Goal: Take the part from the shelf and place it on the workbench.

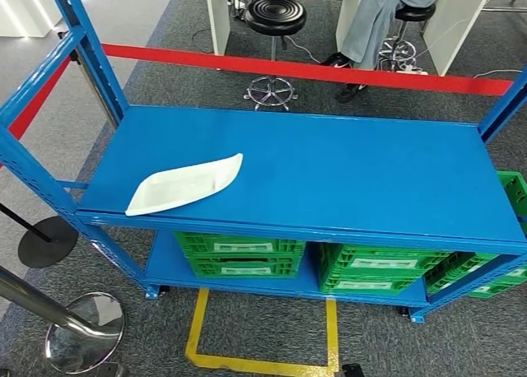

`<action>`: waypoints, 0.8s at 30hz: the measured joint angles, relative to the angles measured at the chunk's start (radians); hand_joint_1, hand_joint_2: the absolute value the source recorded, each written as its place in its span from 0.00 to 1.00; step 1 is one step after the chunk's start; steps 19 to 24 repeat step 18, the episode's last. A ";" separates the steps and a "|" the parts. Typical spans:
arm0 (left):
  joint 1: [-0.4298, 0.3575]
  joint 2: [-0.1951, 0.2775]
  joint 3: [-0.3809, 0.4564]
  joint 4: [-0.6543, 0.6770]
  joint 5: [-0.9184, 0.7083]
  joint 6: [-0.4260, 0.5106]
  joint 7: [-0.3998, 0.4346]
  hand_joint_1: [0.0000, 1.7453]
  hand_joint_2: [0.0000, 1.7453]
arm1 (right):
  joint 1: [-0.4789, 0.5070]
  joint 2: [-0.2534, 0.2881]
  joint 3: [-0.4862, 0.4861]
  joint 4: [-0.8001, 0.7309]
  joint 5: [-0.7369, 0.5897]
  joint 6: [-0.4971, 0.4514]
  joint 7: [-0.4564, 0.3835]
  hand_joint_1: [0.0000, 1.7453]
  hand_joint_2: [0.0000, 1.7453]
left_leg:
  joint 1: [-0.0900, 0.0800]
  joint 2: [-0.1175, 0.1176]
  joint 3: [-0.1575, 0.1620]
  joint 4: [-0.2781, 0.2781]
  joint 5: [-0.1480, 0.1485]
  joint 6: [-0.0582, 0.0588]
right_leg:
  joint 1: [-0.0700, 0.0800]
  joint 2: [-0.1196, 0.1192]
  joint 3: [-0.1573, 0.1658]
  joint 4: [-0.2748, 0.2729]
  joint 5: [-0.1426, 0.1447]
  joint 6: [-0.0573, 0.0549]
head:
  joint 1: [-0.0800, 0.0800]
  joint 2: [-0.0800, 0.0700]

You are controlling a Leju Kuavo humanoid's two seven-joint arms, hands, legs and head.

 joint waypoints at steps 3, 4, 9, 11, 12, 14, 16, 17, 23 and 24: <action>0.001 -0.001 0.001 0.000 0.000 0.000 0.000 0.00 0.00 | 0.002 0.000 0.000 0.000 0.000 0.000 0.000 0.00 0.00 | -0.002 -0.003 0.012 0.001 -0.008 -0.002 | 0.000 0.000 0.017 -0.070 0.081 -0.002 | 0.000 0.000; 0.001 -0.001 0.001 0.000 0.000 0.000 0.000 0.00 0.00 | 0.001 0.000 0.000 0.000 0.000 0.000 0.000 0.00 0.00 | -0.003 -0.004 0.016 0.001 -0.013 -0.005 | 0.000 0.000 0.049 -0.139 0.114 -0.004 | 0.000 0.000; -0.001 0.000 0.003 0.000 0.000 -0.001 0.000 0.00 0.00 | 0.001 0.000 0.000 0.000 0.000 -0.002 0.001 0.00 0.00 | -0.008 -0.005 0.021 0.006 -0.021 -0.022 | 0.003 0.004 0.112 -0.256 0.143 -0.021 | -0.004 0.000; -0.002 0.000 0.004 0.000 0.000 -0.003 -0.002 0.00 0.00 | 0.001 0.000 0.000 0.000 -0.002 -0.005 0.001 0.00 0.00 | -0.009 -0.005 0.024 0.003 -0.021 -0.003 | 0.003 0.004 0.114 -0.260 0.145 -0.022 | -0.005 0.000; -0.002 0.001 0.005 0.000 0.000 -0.004 -0.002 0.00 0.00 | 0.001 0.000 0.000 0.000 -0.003 -0.006 0.000 0.00 0.00 | -0.009 -0.005 0.025 0.004 -0.021 0.009 | 0.002 0.004 0.115 -0.262 0.145 -0.022 | -0.006 0.000; -0.003 -0.001 0.007 0.000 0.001 -0.004 -0.003 0.00 0.00 | 0.000 0.000 0.000 0.000 -0.006 -0.010 -0.003 0.00 0.00 | -0.010 -0.006 0.026 0.003 -0.020 0.020 | 0.003 0.004 0.115 -0.262 0.143 -0.025 | -0.006 0.000; -0.003 -0.001 0.008 0.000 0.002 -0.002 -0.001 0.00 0.25 | 0.000 0.000 0.001 0.000 -0.008 -0.013 -0.007 0.00 0.25 | -0.010 -0.006 0.027 0.001 -0.020 0.021 | 0.005 0.004 0.116 -0.261 0.141 -0.028 | -0.006 0.000; -0.003 -0.001 0.009 0.000 0.002 -0.001 0.000 0.00 0.50 | 0.000 0.000 0.001 0.000 -0.010 -0.015 -0.009 0.00 0.50 | -0.009 -0.005 0.027 0.000 -0.020 0.020 | 0.006 0.004 0.117 -0.261 0.140 -0.030 | -0.006 0.000; -0.003 -0.001 0.009 0.000 0.003 0.000 0.001 0.00 0.67 | 0.000 0.000 0.001 0.000 -0.011 -0.015 -0.010 0.00 0.67 | -0.009 -0.005 0.027 -0.001 -0.020 0.020 | 0.007 0.004 0.117 -0.261 0.140 -0.030 | -0.006 0.000; -0.003 -0.001 0.009 0.000 0.003 0.000 0.001 0.00 0.67 | 0.000 0.000 0.001 0.000 -0.011 -0.015 -0.010 0.00 0.67 | -0.009 -0.005 0.027 -0.001 -0.020 0.020 | 0.007 0.004 0.117 -0.261 0.140 -0.030 | -0.006 0.000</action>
